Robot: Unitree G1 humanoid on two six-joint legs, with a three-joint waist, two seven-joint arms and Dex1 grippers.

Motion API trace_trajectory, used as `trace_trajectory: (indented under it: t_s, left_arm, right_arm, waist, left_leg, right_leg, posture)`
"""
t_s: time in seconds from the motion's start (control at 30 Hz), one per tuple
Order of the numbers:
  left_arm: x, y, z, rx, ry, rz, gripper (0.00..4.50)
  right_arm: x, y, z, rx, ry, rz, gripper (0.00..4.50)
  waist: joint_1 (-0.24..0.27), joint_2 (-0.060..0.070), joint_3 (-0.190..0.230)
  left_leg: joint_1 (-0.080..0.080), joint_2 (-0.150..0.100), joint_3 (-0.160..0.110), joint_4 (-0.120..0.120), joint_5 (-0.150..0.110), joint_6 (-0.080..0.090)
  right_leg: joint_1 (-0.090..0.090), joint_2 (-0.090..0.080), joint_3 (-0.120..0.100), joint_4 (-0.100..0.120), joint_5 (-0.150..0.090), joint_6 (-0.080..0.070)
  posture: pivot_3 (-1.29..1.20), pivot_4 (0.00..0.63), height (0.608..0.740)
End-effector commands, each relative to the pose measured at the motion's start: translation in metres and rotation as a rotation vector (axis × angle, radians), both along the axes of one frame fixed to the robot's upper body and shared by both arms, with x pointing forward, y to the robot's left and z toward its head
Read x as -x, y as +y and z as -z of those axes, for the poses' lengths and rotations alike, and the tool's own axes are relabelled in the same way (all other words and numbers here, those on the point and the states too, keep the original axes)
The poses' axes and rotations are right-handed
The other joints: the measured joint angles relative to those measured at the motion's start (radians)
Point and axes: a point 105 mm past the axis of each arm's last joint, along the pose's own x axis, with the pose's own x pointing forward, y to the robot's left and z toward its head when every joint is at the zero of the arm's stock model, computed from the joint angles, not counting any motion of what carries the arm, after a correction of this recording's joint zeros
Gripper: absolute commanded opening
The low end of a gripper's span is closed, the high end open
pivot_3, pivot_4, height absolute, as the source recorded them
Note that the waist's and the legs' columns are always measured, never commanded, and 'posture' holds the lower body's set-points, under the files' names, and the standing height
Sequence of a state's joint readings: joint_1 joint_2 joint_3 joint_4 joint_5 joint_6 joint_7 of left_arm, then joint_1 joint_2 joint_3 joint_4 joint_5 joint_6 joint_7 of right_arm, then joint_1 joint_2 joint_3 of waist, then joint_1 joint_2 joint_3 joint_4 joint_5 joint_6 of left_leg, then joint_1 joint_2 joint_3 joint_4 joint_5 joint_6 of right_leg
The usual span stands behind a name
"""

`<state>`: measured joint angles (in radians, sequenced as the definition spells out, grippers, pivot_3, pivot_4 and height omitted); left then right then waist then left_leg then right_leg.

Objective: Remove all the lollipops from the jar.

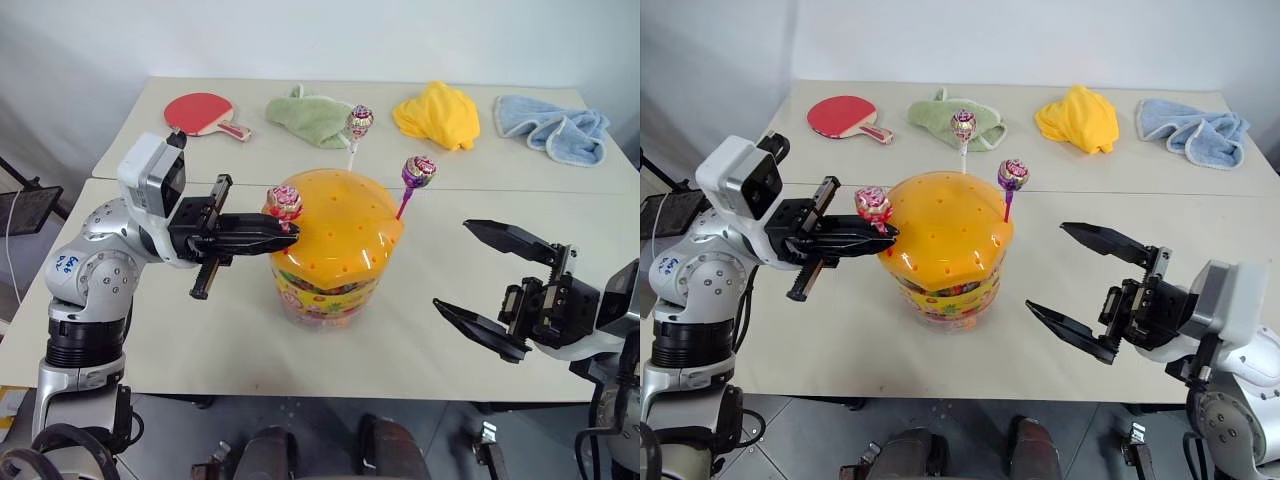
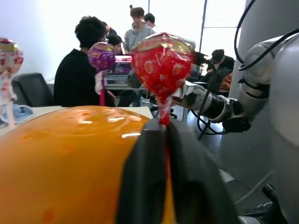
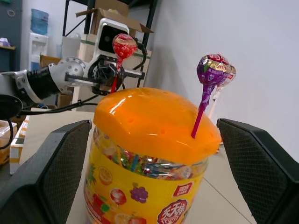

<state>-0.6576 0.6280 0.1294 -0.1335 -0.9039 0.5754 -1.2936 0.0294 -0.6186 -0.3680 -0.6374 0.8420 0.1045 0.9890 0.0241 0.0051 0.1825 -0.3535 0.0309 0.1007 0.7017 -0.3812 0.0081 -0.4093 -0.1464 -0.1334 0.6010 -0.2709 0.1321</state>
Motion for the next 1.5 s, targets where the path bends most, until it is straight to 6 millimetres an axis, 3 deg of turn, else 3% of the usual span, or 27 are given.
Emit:
trace_trajectory:
  t_s: [0.03, 0.2, 0.33, 0.47, 0.57, 0.63, 0.73, 0.87, 0.9, 1.13, 1.23, 1.33, 1.4, 1.5]
  left_arm:
    - [-0.002, 0.005, -0.03, 0.151, 0.036, -0.013, 0.02]
    - [-0.015, 0.029, -0.056, 0.324, 0.197, -0.042, 0.02]
    - [-0.052, 0.081, -0.057, 0.401, 0.251, -0.39, 0.02]
    - [-0.08, 0.143, 0.01, -0.003, 0.329, -0.903, 0.02]
    - [-0.067, 0.206, 0.065, -0.246, 0.532, -1.204, 0.02]
    - [-0.049, 0.221, 0.081, -0.348, 0.583, -1.243, 0.02]
    - [-0.023, 0.226, 0.095, -0.422, 0.694, -1.243, 0.02]
    - [-0.005, 0.226, 0.111, -0.527, 0.718, -1.272, 0.02]
    - [-0.003, 0.224, 0.112, -0.537, 0.713, -1.27, 0.49]
    - [0.005, 0.22, 0.118, -0.551, 0.708, -1.231, 2.56]
    - [0.003, 0.214, 0.088, -0.473, 0.507, -1.066, 3.52]
    - [0.004, 0.198, 0.041, -0.201, 0.292, -0.852, 4.32]
    - [0.003, 0.184, 0.023, -0.1, 0.185, -0.774, 4.32]
    - [0.001, 0.148, -0.001, 0.063, 0.129, -0.648, 4.32]
  right_arm:
    - [0.004, -0.006, -0.008, -0.012, -0.04, 0.027, 4.5]
    - [0.008, -0.002, -0.012, -0.042, -0.027, -0.011, 4.5]
    - [0.008, 0.005, -0.015, 0.004, -0.052, -0.075, 4.5]
    - [0.009, 0.005, -0.008, 0.105, -0.043, -0.134, 4.5]
    - [0.014, 0.011, -0.005, 0.157, -0.055, -0.209, 4.5]
    - [0.016, 0.013, -0.004, 0.174, -0.047, -0.244, 4.5]
    - [0.019, 0.016, 0.006, 0.222, -0.023, -0.303, 4.5]
    - [0.023, 0.017, 0.019, 0.265, 0.016, -0.356, 4.5]
    - [0.023, 0.017, 0.02, 0.264, 0.023, -0.361, 4.5]
    - [0.013, 0.009, 0.017, 0.225, 0.066, -0.29, 4.5]
    - [-0.003, 0.003, 0.004, 0.141, 0.189, -0.19, 4.5]
    - [-0.016, 0.004, -0.014, 0.032, 0.164, -0.131, 4.5]
    - [-0.026, 0.003, -0.019, 0.002, 0.152, -0.077, 4.5]
    - [-0.045, 0.0, -0.027, -0.063, 0.167, 0.029, 4.5]
  waist:
    - [0.002, -0.001, 0.0]
    - [-0.001, -0.001, 0.001]
    - [-0.007, -0.001, 0.001]
    - [-0.025, -0.002, 0.001]
    - [-0.025, -0.002, 0.001]
    - [-0.026, -0.005, 0.003]
    - [-0.018, -0.01, 0.003]
    - [0.002, -0.011, 0.003]
    - [0.003, -0.011, 0.003]
    - [-0.004, -0.011, 0.003]
    - [-0.005, -0.011, 0.003]
    - [-0.003, -0.011, 0.003]
    - [-0.001, -0.011, 0.003]
    - [-0.001, -0.011, 0.003]
  left_leg:
    - [0.0, 0.0, -0.001, 0.001, 0.0, 0.0]
    - [0.0, 0.0, -0.006, 0.002, 0.0, 0.0]
    - [0.001, 0.0, -0.007, 0.001, 0.0, 0.0]
    - [0.003, 0.0, -0.003, -0.003, 0.0, 0.0]
    - [0.001, 0.0, 0.0, -0.005, 0.0, 0.0]
    - [0.0, 0.0, 0.0, -0.005, -0.001, 0.0]
    - [-0.001, 0.001, -0.001, -0.004, -0.001, 0.0]
    - [-0.001, 0.001, -0.001, -0.002, -0.001, 0.0]
    - [-0.001, 0.001, -0.002, -0.002, -0.001, 0.0]
    - [0.001, 0.001, -0.001, -0.003, -0.001, -0.001]
    - [0.0, 0.001, 0.003, -0.003, -0.001, -0.001]
    - [0.0, 0.003, 0.005, -0.002, -0.001, -0.001]
    - [0.001, 0.003, 0.005, -0.002, -0.001, -0.002]
    - [0.001, 0.002, 0.005, -0.002, -0.001, -0.001]
  right_leg:
    - [0.0, 0.0, 0.0, 0.0, 0.0, 0.0]
    - [0.001, 0.0, 0.0, 0.001, 0.0, 0.0]
    - [0.0, 0.0, 0.001, 0.002, 0.0, 0.0]
    - [-0.001, 0.0, 0.001, 0.003, 0.0, 0.0]
    - [-0.002, 0.001, 0.0, 0.002, 0.0, 0.0]
    - [-0.003, 0.001, 0.0, 0.002, 0.0, 0.0]
    - [-0.004, 0.0, 0.0, 0.002, 0.0, 0.0]
    - [-0.003, 0.0, 0.001, 0.002, 0.0, 0.0]
    - [-0.003, 0.0, 0.001, 0.002, 0.0, 0.0]
    - [-0.004, 0.0, 0.001, 0.004, -0.001, -0.001]
    - [-0.005, 0.0, 0.001, 0.005, -0.001, -0.002]
    - [-0.006, 0.0, 0.0, 0.005, -0.002, -0.004]
    - [-0.006, 0.0, 0.0, 0.006, -0.002, -0.004]
    - [-0.006, -0.001, 0.001, 0.007, -0.002, -0.003]
  posture:
    - [0.0, 0.15, 0.74]
    - [0.0, 0.15, 0.74]
    - [0.0, 0.15, 0.74]
    - [0.0, 0.15, 0.74]
    - [0.0, 0.15, 0.74]
    - [0.0, 0.15, 0.74]
    - [0.0, 0.15, 0.74]
    - [0.0, 0.15, 0.74]
    - [0.0, 0.15, 0.74]
    - [0.0, 0.15, 0.74]
    - [0.0, 0.15, 0.74]
    - [0.0, 0.15, 0.74]
    - [0.0, 0.15, 0.74]
    - [0.0, 0.15, 0.74]
